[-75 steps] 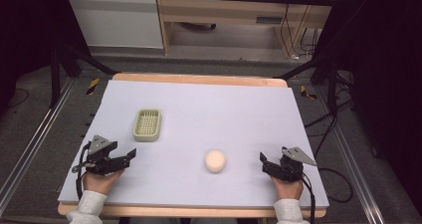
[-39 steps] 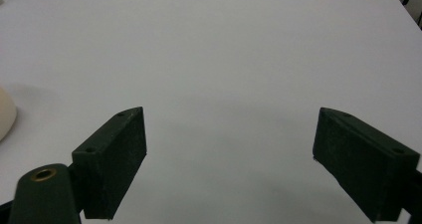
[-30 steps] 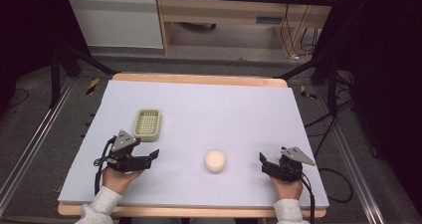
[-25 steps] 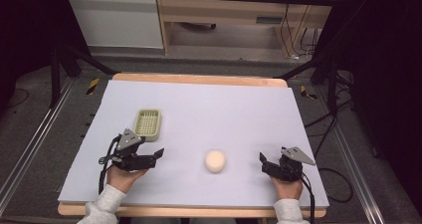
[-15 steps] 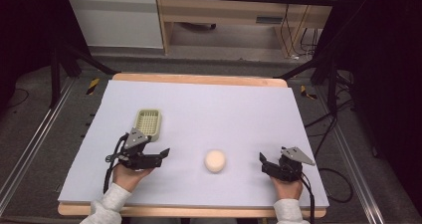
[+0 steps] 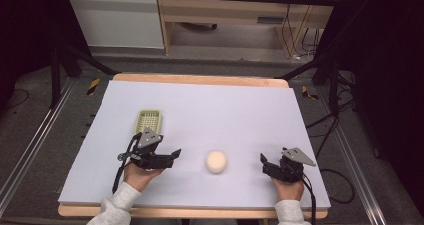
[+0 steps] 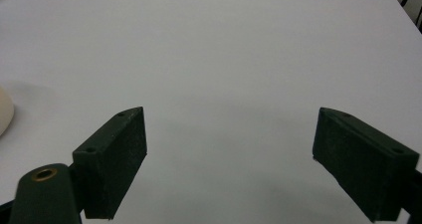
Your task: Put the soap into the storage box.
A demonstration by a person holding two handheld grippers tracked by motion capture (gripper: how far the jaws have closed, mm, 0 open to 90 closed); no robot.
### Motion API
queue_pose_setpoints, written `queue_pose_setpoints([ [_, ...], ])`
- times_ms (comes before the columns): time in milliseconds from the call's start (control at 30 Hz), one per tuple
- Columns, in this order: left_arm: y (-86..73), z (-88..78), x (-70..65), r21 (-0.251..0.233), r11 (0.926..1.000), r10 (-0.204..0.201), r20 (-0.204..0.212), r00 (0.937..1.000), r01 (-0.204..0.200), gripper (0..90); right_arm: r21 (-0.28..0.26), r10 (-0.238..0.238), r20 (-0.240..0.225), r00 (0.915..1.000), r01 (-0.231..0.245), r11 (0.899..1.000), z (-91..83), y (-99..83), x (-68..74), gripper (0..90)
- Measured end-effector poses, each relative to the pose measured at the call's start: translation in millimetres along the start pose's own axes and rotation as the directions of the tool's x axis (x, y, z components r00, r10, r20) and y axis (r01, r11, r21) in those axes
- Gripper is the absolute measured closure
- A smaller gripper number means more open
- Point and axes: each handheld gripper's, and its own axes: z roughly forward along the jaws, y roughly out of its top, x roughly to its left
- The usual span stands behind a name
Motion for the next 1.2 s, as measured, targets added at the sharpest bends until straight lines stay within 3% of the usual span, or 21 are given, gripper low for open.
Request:
queue_pose_setpoints([
  [367,5.0,5.8,-6.6,0.009,0.9999,0.015,0.021,0.9997,-0.015,18.9,0.005,-0.002,0.0,1.0,0.002,1.0,0.3,0.1,0.2,14.2],
  [567,10.2,12.6,-16.2,0.012,0.9996,0.025,0.047,0.9986,-0.026,18.7,0.005,-0.001,-0.001,1.0,0.001,1.0,0.3,0.2,0.2,14.3],
  [1200,17.1,29.5,-39.1,0.027,0.9981,0.053,0.076,0.9957,-0.055,18.5,0.013,-0.002,-0.003,1.0,0.002,1.0,0.8,0.4,0.8,14.4],
])
